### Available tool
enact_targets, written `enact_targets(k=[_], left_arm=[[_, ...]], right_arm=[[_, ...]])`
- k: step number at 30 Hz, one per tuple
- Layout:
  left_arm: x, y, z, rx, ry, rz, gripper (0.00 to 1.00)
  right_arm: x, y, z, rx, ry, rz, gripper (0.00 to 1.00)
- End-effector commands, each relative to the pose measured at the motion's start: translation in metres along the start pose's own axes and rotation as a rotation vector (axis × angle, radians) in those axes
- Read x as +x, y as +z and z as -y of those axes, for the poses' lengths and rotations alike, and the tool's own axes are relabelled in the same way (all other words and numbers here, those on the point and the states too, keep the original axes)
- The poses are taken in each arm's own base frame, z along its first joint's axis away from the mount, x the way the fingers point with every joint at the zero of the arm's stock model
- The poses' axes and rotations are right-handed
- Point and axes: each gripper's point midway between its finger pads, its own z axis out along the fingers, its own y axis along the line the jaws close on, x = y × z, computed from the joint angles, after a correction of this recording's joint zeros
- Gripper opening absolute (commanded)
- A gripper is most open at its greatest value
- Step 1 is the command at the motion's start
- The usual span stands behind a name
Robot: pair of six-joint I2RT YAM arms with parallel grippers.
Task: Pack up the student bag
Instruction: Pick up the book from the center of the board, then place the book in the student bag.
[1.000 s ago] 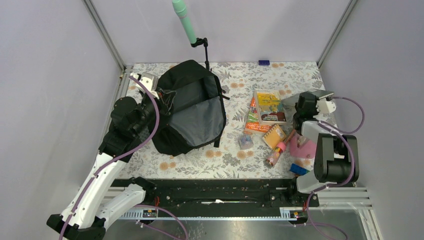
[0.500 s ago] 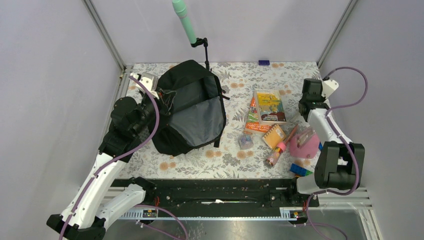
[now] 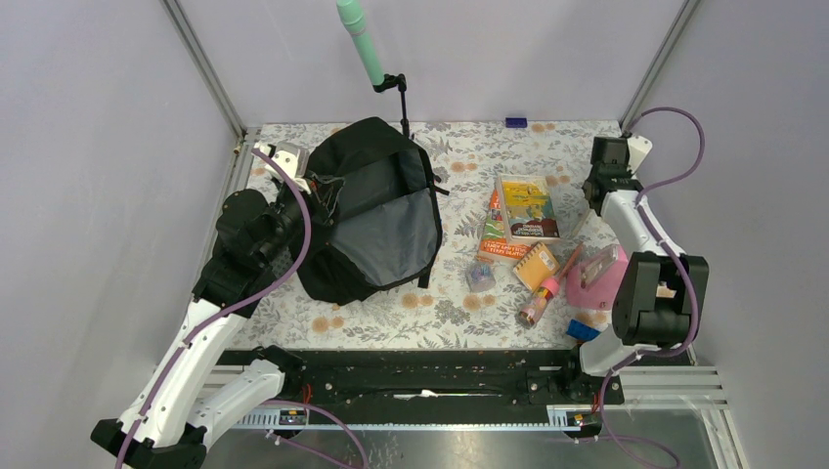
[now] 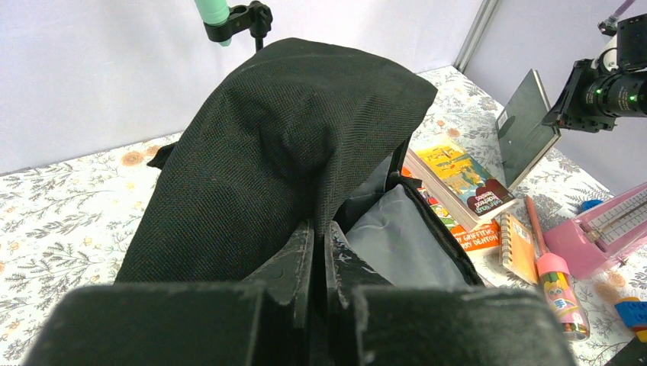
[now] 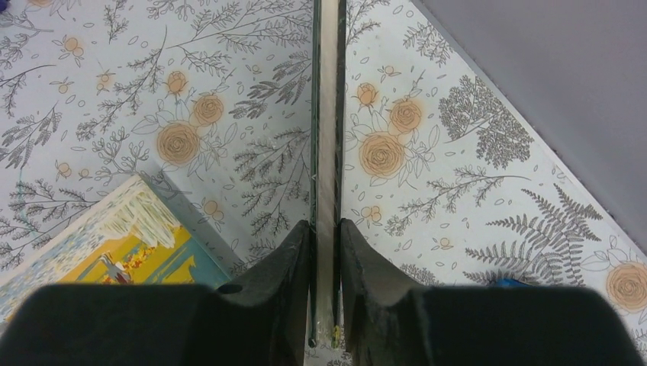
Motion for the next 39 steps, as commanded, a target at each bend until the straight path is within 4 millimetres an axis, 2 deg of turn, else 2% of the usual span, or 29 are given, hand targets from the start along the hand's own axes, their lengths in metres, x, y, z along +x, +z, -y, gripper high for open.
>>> enact_targets(k=[1, 5, 10, 12, 16, 19, 22, 24, 27, 30, 33, 34, 39], left_arm=[[-0.021, -0.002, 0.006, 0.029, -0.003, 0.065, 0.00], [-0.021, -0.002, 0.006, 0.030, -0.002, 0.066, 0.00], [-0.021, -0.002, 0.006, 0.028, -0.002, 0.066, 0.00], [-0.021, -0.002, 0.005, 0.024, -0.001, 0.066, 0.00], [-0.021, -0.003, 0.005, 0.027, 0.000, 0.066, 0.00], [-0.022, -0.003, 0.006, 0.030, 0.005, 0.069, 0.00], [-0.024, -0.005, 0.008, 0.039, 0.015, 0.075, 0.00], [-0.027, -0.006, 0.011, 0.056, 0.016, 0.079, 0.00], [-0.031, -0.008, 0.019, 0.105, 0.028, 0.079, 0.00], [-0.038, -0.009, 0.027, 0.144, 0.043, 0.079, 0.00], [-0.044, -0.008, 0.027, 0.151, 0.043, 0.065, 0.00], [-0.045, -0.008, 0.028, 0.154, 0.042, 0.058, 0.00], [-0.056, -0.005, 0.021, 0.119, 0.019, 0.033, 0.00]], right_arm=[[0.039, 0.011, 0.009, 0.043, -0.090, -0.146, 0.25], [0.039, 0.019, 0.009, 0.066, -0.108, -0.153, 0.35], [0.039, 0.026, 0.010, 0.097, -0.110, -0.169, 0.35], [0.034, 0.025, 0.011, 0.103, -0.115, -0.155, 0.28], [0.010, 0.013, 0.007, 0.065, -0.155, -0.102, 0.00], [-0.015, -0.009, 0.003, 0.012, -0.190, -0.036, 0.00], [-0.035, -0.047, -0.023, -0.149, -0.265, 0.041, 0.00], [-0.044, -0.080, -0.044, -0.280, -0.336, 0.092, 0.00], [-0.042, -0.143, -0.087, -0.587, -0.420, 0.158, 0.00], [-0.038, -0.215, -0.115, -0.907, -0.453, 0.258, 0.00], [-0.025, -0.291, -0.124, -1.221, -0.541, 0.375, 0.00], [-0.020, -0.310, -0.124, -1.291, -0.571, 0.408, 0.00], [-0.004, -0.361, -0.111, -1.466, -0.644, 0.426, 0.00]])
